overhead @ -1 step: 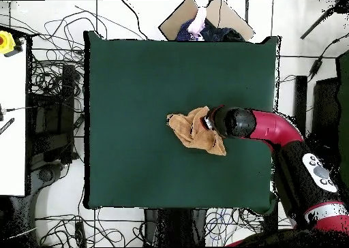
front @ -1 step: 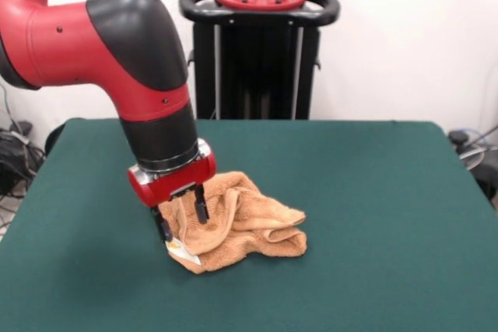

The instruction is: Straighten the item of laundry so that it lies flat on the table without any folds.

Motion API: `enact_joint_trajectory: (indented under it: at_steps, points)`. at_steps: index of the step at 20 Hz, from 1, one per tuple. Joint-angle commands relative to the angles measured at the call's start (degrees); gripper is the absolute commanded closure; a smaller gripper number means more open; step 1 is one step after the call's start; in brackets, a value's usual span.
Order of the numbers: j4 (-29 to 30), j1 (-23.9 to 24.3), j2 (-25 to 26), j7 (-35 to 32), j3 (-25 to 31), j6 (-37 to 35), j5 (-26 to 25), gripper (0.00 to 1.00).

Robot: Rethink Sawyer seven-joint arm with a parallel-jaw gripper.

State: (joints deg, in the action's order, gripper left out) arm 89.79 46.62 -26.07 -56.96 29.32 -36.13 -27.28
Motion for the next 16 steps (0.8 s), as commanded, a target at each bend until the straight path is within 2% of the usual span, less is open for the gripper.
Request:
enact_joint_trajectory:
  at_steps: [1, 6, 11, 16]
  points:
    - [-6.2, -1.6, 2.3, -4.9, -1.2, 1.9, -0.8, 0.0]
    - [-7.5, -2.3, 4.5, -4.0, -1.0, 1.3, -1.2, 0.0]
    - [-7.5, -1.4, 7.2, 3.3, 1.6, -4.3, -1.1, 0.0]
    - [-7.5, -0.9, 8.9, 7.7, 3.6, -7.6, -0.7, 0.0]
